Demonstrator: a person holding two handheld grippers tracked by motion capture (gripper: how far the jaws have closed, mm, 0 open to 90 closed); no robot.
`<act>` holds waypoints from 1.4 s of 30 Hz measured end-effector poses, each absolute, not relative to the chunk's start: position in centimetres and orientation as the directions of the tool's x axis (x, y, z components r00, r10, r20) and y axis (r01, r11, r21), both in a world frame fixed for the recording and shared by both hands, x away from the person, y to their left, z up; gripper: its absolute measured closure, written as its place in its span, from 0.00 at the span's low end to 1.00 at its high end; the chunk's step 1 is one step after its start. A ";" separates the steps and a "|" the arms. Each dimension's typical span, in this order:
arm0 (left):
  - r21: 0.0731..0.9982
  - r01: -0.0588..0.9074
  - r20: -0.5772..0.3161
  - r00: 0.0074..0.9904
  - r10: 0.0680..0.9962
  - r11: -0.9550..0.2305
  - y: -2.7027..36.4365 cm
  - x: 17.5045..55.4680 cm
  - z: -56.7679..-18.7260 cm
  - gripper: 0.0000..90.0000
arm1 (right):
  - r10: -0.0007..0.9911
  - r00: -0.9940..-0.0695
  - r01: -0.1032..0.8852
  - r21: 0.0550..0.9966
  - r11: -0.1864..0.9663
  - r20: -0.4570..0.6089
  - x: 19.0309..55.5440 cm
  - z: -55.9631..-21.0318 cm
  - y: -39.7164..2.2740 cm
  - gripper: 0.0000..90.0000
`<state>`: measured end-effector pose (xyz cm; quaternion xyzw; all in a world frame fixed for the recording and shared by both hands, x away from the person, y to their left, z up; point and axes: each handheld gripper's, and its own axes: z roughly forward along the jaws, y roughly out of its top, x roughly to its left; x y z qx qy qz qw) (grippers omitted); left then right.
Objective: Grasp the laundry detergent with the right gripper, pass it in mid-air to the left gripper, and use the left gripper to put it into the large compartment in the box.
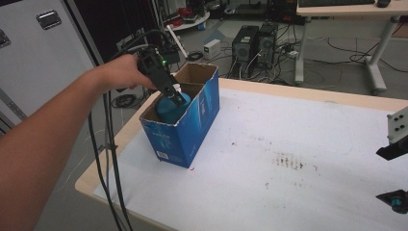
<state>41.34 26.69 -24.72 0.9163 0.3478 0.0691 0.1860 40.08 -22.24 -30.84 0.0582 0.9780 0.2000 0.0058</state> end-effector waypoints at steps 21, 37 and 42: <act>0.579 0.513 0.023 0.767 0.641 -0.634 21.8 40.5 -18.4 0.18 | 0.132 -0.991 0.119 0.411 0.904 -0.005 39.6 -30.2 -22.7 0.01; 0.572 0.428 0.054 0.832 0.553 -0.700 16.1 40.9 -17.5 0.18 | 0.154 -0.988 0.134 0.424 0.896 -0.014 39.5 -30.0 -23.0 0.01; 0.578 0.402 0.048 0.852 0.521 -0.710 14.7 41.1 -17.7 0.11 | 0.161 -0.987 0.139 0.429 0.892 -0.015 39.6 -30.0 -23.2 0.01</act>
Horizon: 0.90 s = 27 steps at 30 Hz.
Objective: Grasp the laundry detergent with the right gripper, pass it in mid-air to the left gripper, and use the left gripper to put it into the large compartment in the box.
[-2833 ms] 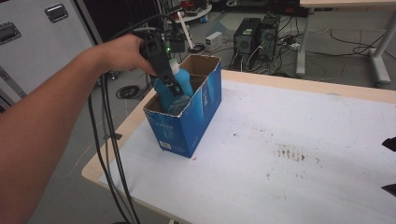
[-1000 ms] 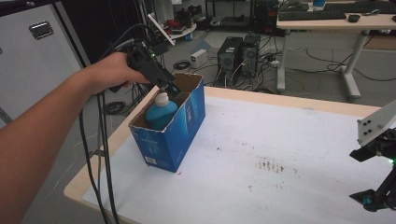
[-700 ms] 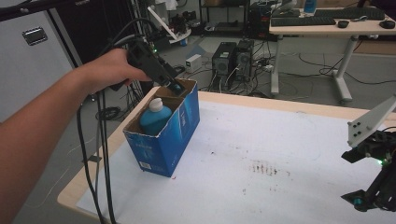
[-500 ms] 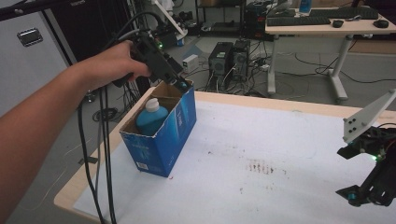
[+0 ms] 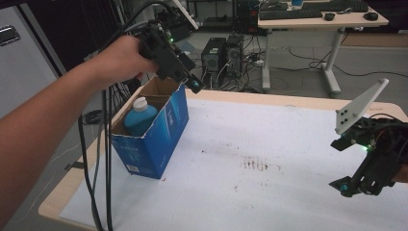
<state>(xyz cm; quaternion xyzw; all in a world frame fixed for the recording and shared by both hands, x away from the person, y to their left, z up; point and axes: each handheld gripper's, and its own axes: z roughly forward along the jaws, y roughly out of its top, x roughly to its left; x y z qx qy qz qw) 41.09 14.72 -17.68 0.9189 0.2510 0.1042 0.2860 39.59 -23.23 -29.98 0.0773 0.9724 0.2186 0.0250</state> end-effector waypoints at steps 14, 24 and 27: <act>0.524 0.336 0.060 0.902 0.427 -0.783 10.4 41.4 -19.6 0.02 | 0.173 -0.985 0.150 0.435 0.888 -0.014 39.7 -29.9 -23.5 0.01; 0.492 0.289 0.055 0.931 0.360 -0.822 7.4 41.5 -21.7 0.02 | 0.184 -0.983 0.161 0.436 0.886 -0.012 39.7 -29.9 -24.0 0.01; 0.481 0.272 0.048 0.941 0.335 -0.833 6.7 41.5 -22.4 0.02 | 0.193 -0.981 0.170 0.430 0.887 -0.008 39.6 -29.9 -24.1 0.01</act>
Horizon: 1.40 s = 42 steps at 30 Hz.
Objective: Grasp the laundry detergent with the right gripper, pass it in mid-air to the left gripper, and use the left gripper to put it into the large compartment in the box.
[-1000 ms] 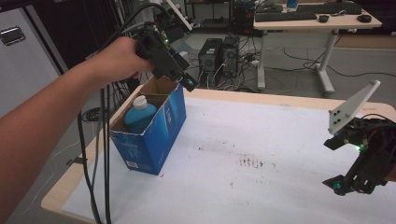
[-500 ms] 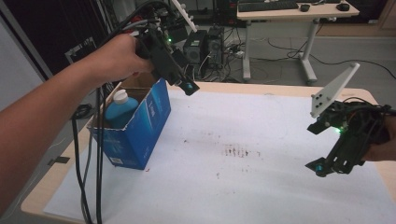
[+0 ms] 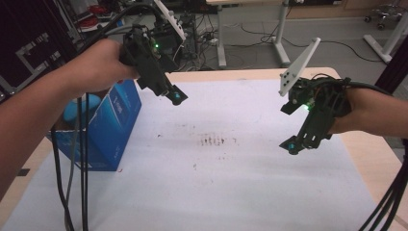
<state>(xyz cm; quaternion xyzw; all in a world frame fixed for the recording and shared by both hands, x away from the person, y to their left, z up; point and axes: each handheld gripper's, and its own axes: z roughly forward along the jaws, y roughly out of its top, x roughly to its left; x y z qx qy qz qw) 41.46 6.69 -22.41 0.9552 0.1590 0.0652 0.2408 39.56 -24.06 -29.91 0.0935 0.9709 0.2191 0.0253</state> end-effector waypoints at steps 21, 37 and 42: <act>0.381 0.204 0.012 0.974 0.225 -0.902 2.8 41.8 -27.2 0.02 | 0.199 -0.980 0.179 0.401 0.898 -0.008 39.3 -30.2 -24.1 0.01; 0.368 0.201 -0.026 0.978 0.206 -0.908 2.1 42.0 -30.2 0.02 | 0.197 -0.980 0.181 0.391 0.903 -0.001 39.5 -31.0 -23.6 0.01; 0.362 0.200 -0.027 0.979 0.204 -0.910 2.1 42.1 -30.6 0.02 | 0.194 -0.981 0.179 0.391 0.903 0.002 39.6 -31.1 -23.6 0.01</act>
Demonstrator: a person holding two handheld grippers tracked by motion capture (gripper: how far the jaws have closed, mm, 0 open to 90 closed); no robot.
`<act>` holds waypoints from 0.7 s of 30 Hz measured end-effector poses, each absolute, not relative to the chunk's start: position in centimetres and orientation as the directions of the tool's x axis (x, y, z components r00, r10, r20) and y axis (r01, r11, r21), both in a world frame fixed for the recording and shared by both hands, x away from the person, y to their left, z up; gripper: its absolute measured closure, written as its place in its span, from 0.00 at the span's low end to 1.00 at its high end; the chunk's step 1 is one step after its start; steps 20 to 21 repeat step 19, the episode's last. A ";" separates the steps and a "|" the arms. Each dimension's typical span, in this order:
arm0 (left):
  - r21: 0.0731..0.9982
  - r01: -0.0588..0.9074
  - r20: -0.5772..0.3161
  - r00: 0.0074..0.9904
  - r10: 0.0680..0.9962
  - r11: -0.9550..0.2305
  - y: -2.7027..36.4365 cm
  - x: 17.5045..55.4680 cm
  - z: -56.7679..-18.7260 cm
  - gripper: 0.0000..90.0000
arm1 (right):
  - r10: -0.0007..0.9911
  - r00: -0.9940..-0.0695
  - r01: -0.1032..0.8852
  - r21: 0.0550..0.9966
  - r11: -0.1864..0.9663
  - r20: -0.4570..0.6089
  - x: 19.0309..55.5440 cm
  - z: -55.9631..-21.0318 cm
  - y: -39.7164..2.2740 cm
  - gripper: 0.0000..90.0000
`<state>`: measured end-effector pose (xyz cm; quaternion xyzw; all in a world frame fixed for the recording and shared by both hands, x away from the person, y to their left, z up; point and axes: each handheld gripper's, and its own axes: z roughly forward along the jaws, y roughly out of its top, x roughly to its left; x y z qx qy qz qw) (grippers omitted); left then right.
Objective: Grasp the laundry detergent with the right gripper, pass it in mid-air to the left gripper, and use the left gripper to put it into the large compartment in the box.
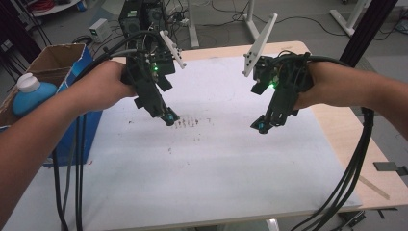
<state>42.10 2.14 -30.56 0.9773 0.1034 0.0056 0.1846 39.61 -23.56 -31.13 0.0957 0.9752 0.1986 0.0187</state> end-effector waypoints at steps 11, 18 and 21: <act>0.360 0.203 -0.032 0.978 0.205 -0.911 2.1 42.0 -30.7 0.02 | 0.195 -0.981 0.181 0.390 0.903 0.004 39.5 -31.2 -23.6 0.01; 0.361 0.208 -0.031 0.977 0.212 -0.909 2.3 42.1 -30.6 0.02 | 0.197 -0.980 0.180 0.400 0.899 0.001 39.4 -31.1 -23.7 0.01; 0.362 0.211 -0.032 0.976 0.214 -0.908 2.4 42.1 -30.6 0.02 | 0.196 -0.981 0.179 0.402 0.898 0.000 39.4 -31.1 -23.7 0.01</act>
